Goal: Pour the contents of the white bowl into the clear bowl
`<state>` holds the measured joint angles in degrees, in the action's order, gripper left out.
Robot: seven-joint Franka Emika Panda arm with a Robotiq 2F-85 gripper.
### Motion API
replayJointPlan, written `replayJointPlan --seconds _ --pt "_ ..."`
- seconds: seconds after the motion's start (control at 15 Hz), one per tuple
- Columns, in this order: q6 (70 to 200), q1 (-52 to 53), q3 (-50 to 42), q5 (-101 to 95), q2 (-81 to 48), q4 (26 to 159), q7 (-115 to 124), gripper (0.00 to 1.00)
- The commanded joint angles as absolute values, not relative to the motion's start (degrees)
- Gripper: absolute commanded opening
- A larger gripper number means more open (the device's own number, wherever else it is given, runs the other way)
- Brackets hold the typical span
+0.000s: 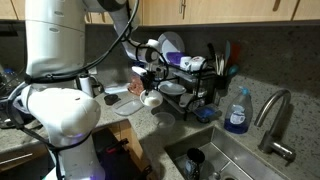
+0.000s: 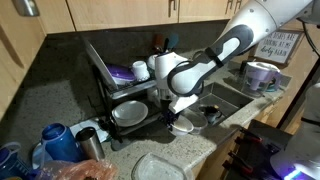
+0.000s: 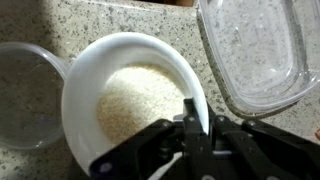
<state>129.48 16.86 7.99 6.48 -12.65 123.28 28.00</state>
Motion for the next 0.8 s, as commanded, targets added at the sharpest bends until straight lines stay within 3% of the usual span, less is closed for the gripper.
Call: replayJointPlan --seconds 0.0,0.73 --pt "134.1 14.1 9.4 13.2 -6.3 130.2 23.0 0.02" --pt "136.6 10.0 8.8 28.4 1.3 136.8 8.7 0.02"
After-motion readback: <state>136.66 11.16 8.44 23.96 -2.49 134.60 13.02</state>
